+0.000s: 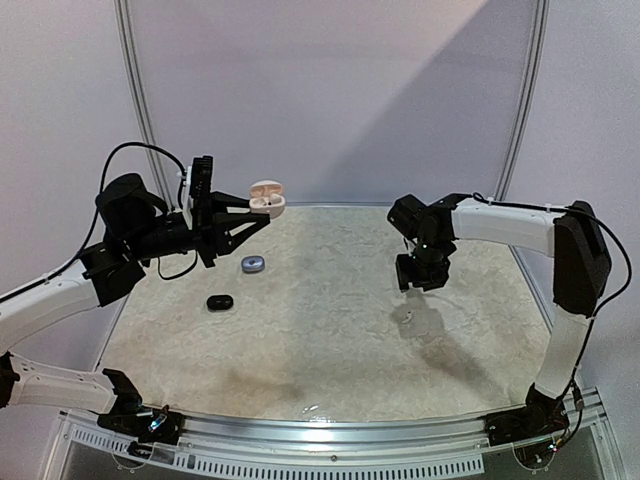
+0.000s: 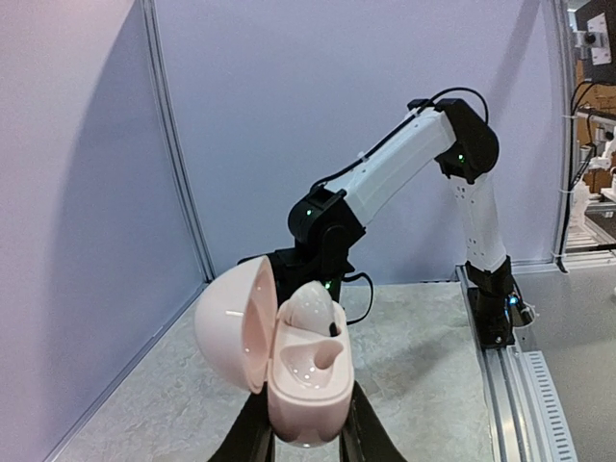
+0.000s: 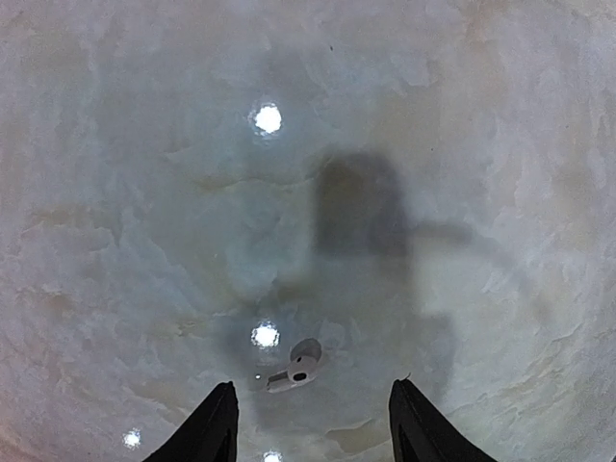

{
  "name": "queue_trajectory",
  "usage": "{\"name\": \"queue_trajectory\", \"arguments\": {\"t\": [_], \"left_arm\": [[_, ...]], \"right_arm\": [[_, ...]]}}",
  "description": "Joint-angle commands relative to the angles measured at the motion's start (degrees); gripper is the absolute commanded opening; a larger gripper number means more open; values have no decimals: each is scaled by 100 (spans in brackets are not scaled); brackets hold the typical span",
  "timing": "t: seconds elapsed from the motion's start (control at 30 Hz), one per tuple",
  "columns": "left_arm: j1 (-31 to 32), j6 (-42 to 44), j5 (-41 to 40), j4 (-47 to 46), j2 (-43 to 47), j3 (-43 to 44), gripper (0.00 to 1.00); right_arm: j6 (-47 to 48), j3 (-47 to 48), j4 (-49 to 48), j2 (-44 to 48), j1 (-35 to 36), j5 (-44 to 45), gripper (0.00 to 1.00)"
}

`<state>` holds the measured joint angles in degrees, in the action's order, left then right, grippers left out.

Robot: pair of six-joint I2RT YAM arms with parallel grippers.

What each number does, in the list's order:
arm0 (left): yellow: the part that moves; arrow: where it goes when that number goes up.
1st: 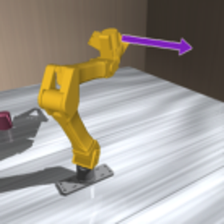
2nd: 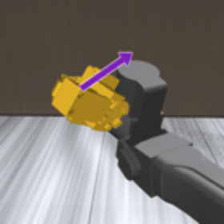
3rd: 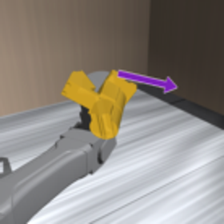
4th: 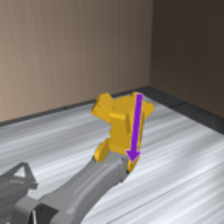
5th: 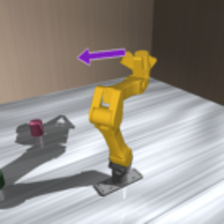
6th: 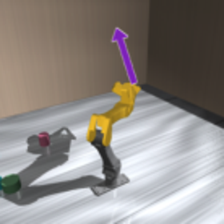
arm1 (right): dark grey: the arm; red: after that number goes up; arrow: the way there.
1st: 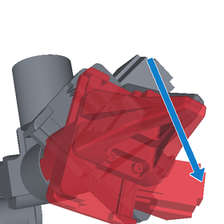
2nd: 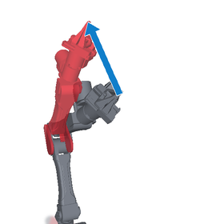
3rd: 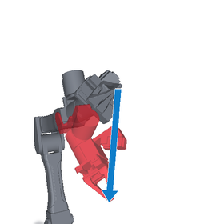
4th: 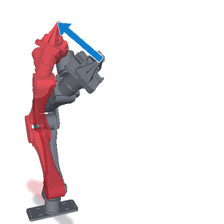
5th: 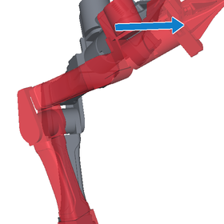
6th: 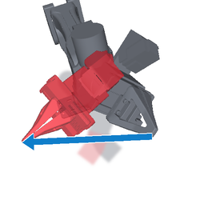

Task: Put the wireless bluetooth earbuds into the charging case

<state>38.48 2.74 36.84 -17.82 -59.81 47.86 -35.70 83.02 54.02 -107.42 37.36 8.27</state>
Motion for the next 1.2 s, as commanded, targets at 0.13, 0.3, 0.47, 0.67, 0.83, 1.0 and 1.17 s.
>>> {"name": "queue_trajectory", "arguments": {"t": [0.13, 0.3, 0.47, 0.67, 0.83, 1.0, 1.17], "left_arm": [[-55, -27, -45, 91, 35, 31, 0], [-82, -50, -54, 72, 30, 15, 0], [-86, -65, -46, 34, 14, 13, 0], [-86, -63, -37, 32, 13, 5, 0], [-92, -30, -36, 63, 30, 4, 0], [-86, -16, -37, 70, 31, -2, 0], [-94, -17, -41, 69, 37, -13, 0]], "right_arm": [[-184, -315, -504, -578, -98, -575, 47], [-260, -564, -609, -606, -97, -758, 43], [-297, -728, -609, -644, -98, -764, 37], [-290, -730, -672, -732, -98, -766, 32], [-260, -720, -784, -797, -100, -765, 29], [-252, -691, -842, -832, -98, -982, 24], [-245, -639, -822, -837, -99, -1061, 19]]}}
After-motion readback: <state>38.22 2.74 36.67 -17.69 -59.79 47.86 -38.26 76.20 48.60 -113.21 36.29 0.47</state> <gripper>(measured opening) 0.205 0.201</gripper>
